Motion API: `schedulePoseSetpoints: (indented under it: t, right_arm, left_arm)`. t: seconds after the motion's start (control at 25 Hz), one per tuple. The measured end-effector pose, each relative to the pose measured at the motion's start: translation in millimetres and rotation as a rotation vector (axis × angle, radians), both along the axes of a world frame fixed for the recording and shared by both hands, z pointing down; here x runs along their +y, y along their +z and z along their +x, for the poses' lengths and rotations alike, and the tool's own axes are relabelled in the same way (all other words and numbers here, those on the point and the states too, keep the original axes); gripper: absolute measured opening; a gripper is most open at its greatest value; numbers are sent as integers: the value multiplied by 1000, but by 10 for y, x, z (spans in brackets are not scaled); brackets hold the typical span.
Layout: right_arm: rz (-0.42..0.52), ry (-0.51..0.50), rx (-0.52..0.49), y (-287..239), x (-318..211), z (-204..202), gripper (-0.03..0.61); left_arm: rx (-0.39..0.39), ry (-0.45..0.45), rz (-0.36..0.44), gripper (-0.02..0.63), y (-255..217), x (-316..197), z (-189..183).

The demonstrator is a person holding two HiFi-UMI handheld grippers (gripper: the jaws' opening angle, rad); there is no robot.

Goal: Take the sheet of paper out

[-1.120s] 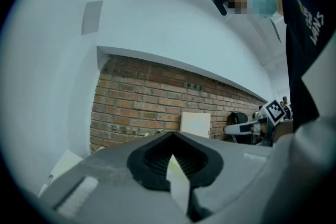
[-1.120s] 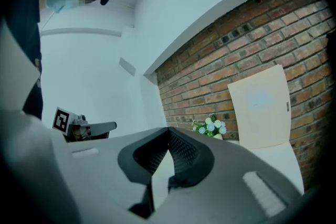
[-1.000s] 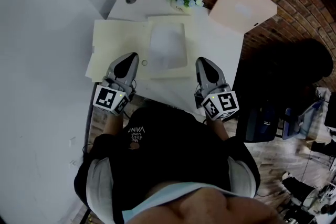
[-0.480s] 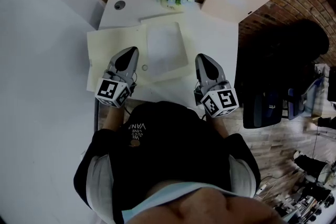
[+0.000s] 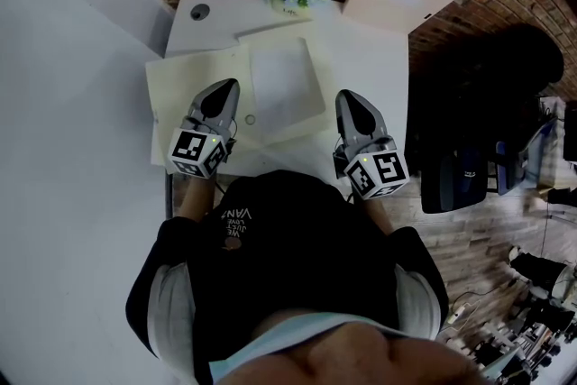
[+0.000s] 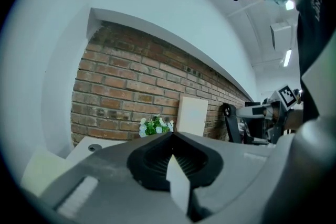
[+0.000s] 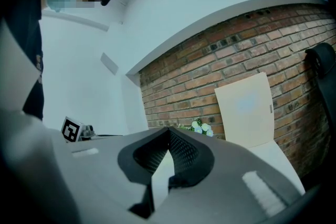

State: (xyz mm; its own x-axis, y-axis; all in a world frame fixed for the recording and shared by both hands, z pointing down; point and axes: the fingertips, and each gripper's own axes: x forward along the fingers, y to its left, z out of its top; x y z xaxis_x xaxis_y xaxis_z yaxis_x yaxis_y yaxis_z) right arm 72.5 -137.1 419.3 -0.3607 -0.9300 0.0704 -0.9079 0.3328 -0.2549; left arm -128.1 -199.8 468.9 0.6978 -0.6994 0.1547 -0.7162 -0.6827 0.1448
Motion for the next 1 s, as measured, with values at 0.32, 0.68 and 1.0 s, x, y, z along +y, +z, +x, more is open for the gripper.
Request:
schedulePoseSetpoints:
  t: [0.32,0.68,1.0]
  right_arm:
    - [-16,31,2,42,-30,-7,2]
    - [-41,91,7,136,23,86,2]
    - [-59,121,-7,186,51,165,2]
  left_arm:
    - [-56,0,-92,0,390,-196,-24]
    - [-117,38,-337,0,1186,-299,77]
    - [-157,49,-485,105,1570,-321,213]
